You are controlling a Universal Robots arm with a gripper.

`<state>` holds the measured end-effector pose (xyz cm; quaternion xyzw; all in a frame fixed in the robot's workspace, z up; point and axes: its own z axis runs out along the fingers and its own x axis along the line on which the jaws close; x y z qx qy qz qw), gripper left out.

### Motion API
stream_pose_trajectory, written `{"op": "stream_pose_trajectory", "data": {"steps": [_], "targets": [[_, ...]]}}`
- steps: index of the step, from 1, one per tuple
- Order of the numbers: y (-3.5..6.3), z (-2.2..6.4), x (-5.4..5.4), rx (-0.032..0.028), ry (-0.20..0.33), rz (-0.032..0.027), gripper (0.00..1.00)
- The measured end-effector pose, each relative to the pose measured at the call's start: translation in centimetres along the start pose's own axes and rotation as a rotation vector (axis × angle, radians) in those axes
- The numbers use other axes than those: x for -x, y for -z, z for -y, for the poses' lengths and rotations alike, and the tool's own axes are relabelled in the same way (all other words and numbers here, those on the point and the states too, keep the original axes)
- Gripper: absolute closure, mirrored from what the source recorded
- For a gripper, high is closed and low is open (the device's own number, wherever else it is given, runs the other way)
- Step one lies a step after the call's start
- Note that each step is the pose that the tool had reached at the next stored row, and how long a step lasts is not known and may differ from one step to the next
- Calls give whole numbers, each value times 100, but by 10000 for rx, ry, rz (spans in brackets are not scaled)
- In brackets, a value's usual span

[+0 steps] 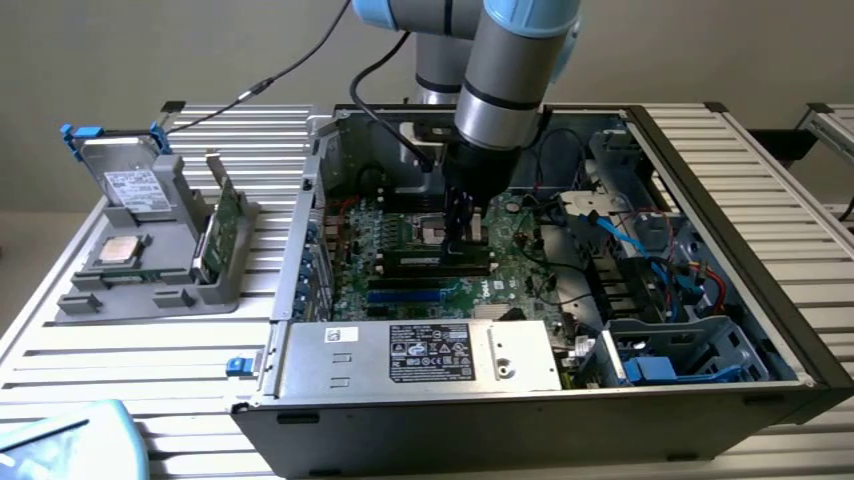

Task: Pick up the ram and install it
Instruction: 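Insert the ram into the slot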

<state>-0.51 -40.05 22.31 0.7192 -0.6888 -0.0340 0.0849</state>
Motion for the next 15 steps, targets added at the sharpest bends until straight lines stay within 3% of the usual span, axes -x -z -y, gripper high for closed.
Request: {"op": "stream_pose_trajectory", "data": {"steps": [15], "targets": [[-14, 13, 1, 0, 0, 0, 86]]}}
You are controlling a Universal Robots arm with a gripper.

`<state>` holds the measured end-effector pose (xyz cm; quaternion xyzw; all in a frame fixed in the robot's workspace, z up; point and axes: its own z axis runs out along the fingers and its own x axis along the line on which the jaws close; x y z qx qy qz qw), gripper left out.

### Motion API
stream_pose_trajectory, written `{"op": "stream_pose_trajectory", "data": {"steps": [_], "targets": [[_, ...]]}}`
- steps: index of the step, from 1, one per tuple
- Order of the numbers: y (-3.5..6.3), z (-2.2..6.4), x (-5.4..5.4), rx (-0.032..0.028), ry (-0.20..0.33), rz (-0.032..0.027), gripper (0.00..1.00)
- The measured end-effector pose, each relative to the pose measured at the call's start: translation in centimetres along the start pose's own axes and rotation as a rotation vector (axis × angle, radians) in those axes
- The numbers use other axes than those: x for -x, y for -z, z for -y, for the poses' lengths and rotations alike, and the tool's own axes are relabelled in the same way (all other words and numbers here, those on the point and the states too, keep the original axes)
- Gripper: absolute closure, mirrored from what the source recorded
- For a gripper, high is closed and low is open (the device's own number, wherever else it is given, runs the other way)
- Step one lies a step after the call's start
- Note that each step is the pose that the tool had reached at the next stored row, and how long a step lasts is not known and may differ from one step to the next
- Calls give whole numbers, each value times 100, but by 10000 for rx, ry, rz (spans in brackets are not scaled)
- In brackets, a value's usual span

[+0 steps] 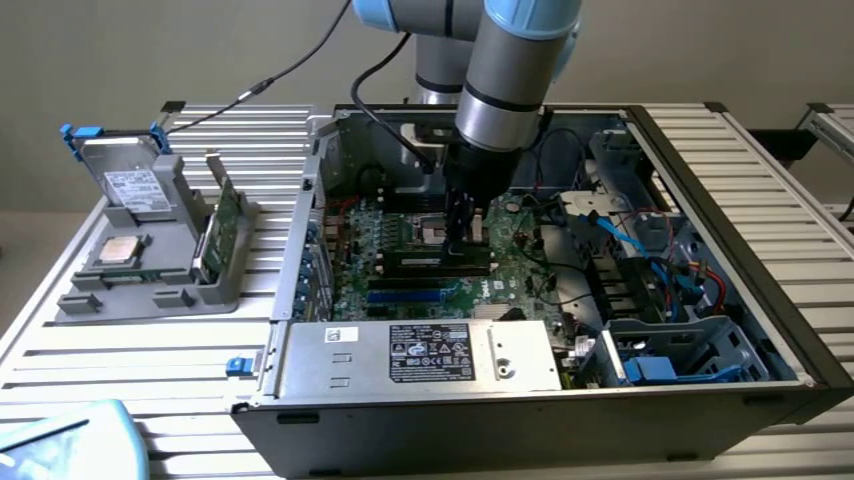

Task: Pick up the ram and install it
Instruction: 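Insert the ram into the slot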

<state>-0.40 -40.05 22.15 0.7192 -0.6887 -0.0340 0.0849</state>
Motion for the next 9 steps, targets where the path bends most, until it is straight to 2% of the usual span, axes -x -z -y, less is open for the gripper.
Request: {"op": "stream_pose_trajectory", "data": {"steps": [9], "targets": [[-6, 2, 23, -1, 0, 1, 86]]}}
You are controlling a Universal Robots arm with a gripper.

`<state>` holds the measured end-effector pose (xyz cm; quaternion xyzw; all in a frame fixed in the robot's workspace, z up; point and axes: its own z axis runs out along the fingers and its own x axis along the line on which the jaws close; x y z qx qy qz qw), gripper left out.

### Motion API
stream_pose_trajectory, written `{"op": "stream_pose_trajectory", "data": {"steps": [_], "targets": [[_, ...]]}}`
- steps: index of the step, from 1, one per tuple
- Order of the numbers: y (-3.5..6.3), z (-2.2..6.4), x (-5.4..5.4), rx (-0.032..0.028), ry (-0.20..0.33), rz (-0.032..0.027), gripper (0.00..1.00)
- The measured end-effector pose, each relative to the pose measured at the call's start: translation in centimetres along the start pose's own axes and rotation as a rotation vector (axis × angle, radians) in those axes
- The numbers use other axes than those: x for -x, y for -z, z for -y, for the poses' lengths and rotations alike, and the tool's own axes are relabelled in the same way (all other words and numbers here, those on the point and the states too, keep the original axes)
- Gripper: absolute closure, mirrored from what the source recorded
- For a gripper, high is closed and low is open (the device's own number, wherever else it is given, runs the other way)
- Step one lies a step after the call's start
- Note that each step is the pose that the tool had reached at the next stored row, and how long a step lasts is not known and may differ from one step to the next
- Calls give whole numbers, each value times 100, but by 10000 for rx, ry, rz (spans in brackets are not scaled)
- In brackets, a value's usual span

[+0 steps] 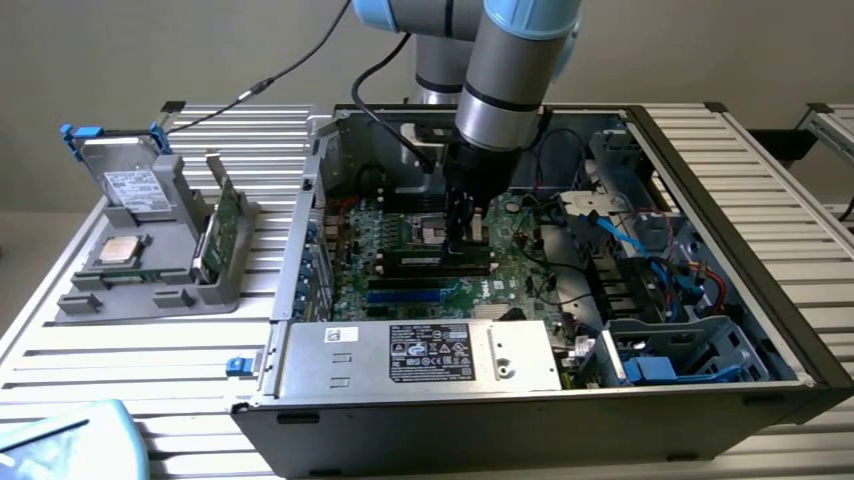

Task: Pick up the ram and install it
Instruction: 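Insert the ram into the slot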

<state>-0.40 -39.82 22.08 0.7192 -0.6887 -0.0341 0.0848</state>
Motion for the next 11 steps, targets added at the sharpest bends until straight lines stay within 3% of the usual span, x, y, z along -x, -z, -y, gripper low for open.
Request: {"op": "stream_pose_trajectory", "data": {"steps": [11], "targets": [[-13, 2, -2, 1, 0, -1, 86]]}}
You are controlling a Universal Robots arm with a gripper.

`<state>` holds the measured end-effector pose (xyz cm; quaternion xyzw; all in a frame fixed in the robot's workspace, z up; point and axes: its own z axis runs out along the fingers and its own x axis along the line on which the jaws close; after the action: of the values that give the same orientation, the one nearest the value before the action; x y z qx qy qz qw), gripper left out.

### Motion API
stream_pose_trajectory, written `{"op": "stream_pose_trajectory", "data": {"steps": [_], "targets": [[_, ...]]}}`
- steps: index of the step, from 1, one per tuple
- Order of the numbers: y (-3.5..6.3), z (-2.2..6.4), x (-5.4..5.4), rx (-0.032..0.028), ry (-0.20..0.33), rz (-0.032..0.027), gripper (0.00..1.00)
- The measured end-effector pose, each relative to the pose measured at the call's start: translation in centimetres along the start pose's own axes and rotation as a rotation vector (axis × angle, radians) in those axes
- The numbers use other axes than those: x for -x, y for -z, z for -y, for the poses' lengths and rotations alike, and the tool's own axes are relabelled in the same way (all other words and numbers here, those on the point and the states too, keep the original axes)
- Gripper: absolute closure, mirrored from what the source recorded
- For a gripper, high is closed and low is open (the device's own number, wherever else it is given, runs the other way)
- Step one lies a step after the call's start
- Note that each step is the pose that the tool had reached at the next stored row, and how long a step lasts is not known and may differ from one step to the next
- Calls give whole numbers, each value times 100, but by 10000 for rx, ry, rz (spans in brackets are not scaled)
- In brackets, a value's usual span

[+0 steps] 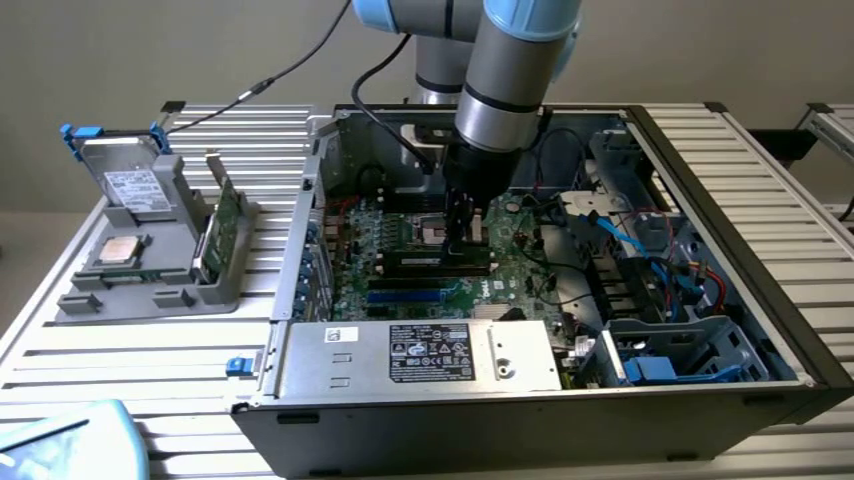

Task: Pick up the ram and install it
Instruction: 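Insert the ram into the slot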

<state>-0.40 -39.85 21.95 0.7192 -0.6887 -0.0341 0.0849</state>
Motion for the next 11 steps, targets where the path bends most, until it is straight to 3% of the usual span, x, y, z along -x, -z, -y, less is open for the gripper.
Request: {"op": "stream_pose_trajectory", "data": {"steps": [5, 11], "targets": [[-2, 0, -5, 3, 12, 6, 86], [-2, 3, -31, 17, 49, 55, 86]]}}
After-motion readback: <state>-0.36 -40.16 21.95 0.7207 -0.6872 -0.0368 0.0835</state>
